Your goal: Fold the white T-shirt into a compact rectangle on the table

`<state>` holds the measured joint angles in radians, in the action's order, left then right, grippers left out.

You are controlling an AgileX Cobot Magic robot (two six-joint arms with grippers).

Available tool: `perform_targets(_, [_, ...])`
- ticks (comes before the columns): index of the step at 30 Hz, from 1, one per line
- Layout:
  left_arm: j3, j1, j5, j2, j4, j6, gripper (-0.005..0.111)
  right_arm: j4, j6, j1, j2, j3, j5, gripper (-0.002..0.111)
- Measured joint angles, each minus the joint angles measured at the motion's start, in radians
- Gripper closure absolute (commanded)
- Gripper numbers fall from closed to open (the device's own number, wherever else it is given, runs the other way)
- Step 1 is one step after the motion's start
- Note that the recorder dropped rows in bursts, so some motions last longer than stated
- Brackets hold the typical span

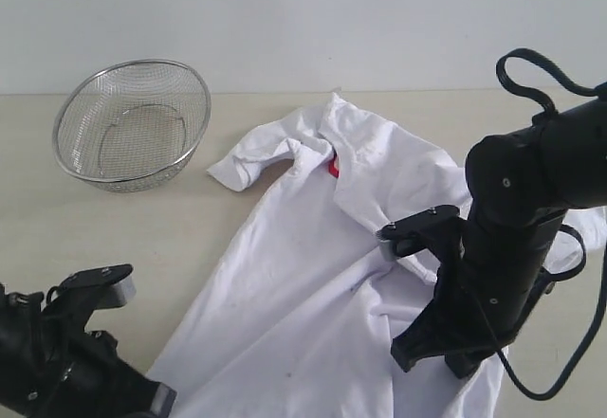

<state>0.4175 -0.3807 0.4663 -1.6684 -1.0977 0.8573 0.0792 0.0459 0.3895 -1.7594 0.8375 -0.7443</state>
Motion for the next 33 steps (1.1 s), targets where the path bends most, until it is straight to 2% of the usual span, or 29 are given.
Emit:
perform_targets(10, [-0.090,0.000,-0.012,0.076,-0.028,0.000,0.102,-0.172,-0.126,-0.004,0.000,0.000,-0.127,0.109])
perform_targets(17, [-0.097,0.000,-0.018,0.086,-0.021,0.014,0.102,-0.211,-0.156,-0.130,0.002,0.000,-0.202,0.109])
perform_targets(20, [-0.092,0.000,-0.018,0.101,-0.026,0.080,0.102,-0.184,-0.098,-0.133,0.043,0.000,-0.152,0.109])
perform_targets(26, [-0.007,0.000,-0.067,0.192,-0.047,0.119,0.102,-0.111,-0.046,-0.047,0.208,0.000,0.044,0.107])
perform_targets(27, [0.019,0.000,-0.068,0.209,-0.049,0.121,0.102,-0.107,-0.046,-0.037,0.224,0.000,0.071,0.105])
perform_targets(30, [0.083,0.000,-0.068,0.222,-0.053,0.123,0.102,-0.089,0.007,-0.022,0.237,0.004,0.139,0.086])
perform_targets(31, [0.103,0.000,-0.068,0.222,-0.053,0.123,0.102,-0.079,0.021,-0.022,0.234,0.010,0.154,0.074])
perform_targets(33, [0.157,0.000,-0.068,0.208,-0.053,0.123,0.102,-0.070,0.039,-0.022,0.215,0.031,0.189,0.057])
